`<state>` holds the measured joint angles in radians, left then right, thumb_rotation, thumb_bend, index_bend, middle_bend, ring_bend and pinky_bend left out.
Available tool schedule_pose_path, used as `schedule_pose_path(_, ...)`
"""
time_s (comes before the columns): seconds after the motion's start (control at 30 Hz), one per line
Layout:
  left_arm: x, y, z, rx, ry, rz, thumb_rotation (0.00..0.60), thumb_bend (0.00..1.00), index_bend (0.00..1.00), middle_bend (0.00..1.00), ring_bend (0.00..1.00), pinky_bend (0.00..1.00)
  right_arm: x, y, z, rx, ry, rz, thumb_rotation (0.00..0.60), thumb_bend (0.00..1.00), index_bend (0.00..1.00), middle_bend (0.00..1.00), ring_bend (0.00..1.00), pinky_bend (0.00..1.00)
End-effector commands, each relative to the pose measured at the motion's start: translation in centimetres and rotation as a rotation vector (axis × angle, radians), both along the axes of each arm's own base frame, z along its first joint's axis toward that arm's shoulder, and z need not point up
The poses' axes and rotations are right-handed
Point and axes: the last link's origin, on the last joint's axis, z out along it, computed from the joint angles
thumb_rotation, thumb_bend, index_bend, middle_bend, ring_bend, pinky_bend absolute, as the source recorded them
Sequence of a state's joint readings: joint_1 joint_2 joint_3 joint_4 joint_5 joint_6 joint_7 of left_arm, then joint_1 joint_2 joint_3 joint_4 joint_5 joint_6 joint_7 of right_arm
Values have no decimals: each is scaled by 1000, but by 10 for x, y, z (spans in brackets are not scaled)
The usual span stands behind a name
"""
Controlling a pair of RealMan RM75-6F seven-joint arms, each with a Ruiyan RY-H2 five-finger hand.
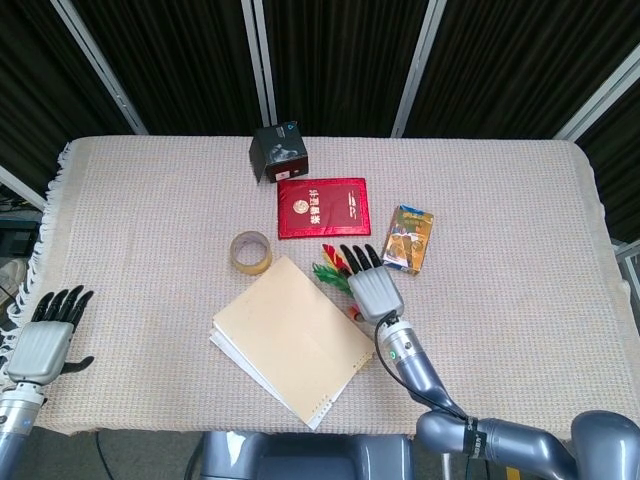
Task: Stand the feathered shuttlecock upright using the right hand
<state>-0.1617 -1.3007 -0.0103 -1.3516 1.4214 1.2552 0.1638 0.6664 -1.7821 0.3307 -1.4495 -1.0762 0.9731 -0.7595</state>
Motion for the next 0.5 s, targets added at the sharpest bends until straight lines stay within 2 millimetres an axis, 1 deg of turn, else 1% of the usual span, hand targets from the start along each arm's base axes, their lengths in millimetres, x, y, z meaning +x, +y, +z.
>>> schedule_pose_path(0.03,-1,1,1,6,1,5,600,0,0,0,0,0,5,-5,-6,13,7,-1,600,180,305,0,0,0)
schedule_pose_path(0.27,-3,3,1,17,4,11,600,0,0,0,0,0,18,-15,-20,34,27,22,600,181,302,0,0,0)
schedule_pose_path(0.5,-4,5,2,26,6,18,600,0,0,0,0,0,25,-26,-26,41,29,24,600,181,301,0,0,0)
